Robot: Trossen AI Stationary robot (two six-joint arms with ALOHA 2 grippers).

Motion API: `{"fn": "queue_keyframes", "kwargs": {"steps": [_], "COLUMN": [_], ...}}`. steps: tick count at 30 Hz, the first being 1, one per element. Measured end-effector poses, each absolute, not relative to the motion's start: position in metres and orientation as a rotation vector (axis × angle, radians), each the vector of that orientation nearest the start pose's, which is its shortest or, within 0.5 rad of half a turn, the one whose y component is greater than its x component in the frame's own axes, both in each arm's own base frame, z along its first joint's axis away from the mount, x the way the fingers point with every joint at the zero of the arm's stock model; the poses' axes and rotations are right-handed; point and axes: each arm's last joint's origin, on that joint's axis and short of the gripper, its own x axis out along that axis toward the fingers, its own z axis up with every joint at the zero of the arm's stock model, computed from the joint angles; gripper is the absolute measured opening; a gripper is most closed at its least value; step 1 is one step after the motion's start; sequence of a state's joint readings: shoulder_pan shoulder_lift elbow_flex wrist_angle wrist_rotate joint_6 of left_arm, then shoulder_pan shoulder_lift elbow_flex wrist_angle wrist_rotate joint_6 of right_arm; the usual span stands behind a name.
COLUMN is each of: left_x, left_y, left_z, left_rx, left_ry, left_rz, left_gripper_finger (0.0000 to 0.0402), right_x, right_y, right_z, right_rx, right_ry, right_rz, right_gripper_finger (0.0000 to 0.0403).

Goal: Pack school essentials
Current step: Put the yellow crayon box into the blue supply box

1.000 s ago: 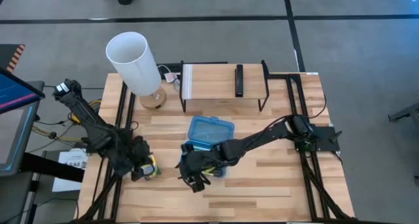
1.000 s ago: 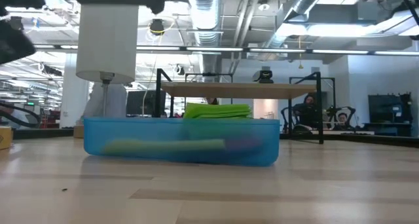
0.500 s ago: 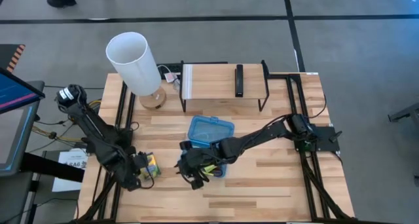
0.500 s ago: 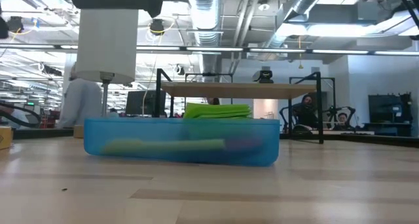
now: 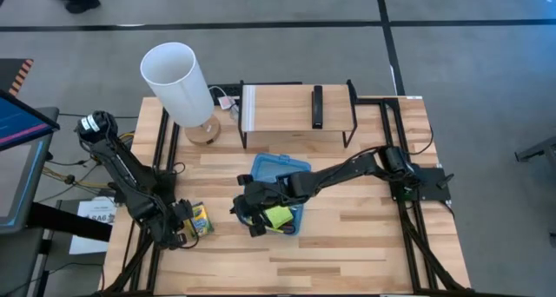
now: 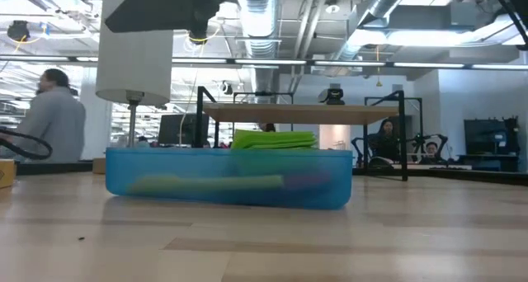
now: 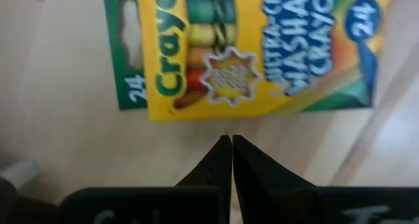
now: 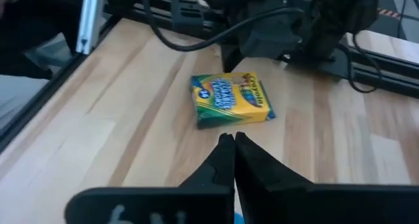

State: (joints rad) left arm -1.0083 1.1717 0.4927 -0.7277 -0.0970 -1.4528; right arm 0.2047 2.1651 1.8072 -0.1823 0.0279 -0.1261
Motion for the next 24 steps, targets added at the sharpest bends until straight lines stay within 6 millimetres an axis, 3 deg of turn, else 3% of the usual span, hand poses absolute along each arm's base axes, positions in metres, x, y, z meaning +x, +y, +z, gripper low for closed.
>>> {"fn": "queue_keyframes", "kwargs": {"steps": [6, 11, 17, 24], "left_x": [0.09, 0.101, 0.113, 0.127], "left_y": [-0.126, -0.123, -0.118, -0.113], "left_z": [0.136, 0.136, 0.137, 0.139], "left_rx": [-0.413, -0.403, -0.376, -0.364], "left_ry": [1.361, 1.293, 1.234, 1.165], "left_rz": [0.284, 0.265, 0.254, 0.214], "left_gripper_finger": [0.0, 0.0, 0.0, 0.0], "right_x": [0.497, 0.508, 0.523, 0.526], "right_y": [0.078, 0.061, 0.059, 0.059], "right_z": [0.243, 0.219, 0.184, 0.168], "right_rx": [-0.172, -0.124, -0.115, -0.103], "right_ry": [0.505, 0.531, 0.594, 0.71], "right_rz": [0.192, 0.218, 0.224, 0.228], "right_gripper_finger": [0.0007, 0.0011, 0.0005, 0.0012]}}
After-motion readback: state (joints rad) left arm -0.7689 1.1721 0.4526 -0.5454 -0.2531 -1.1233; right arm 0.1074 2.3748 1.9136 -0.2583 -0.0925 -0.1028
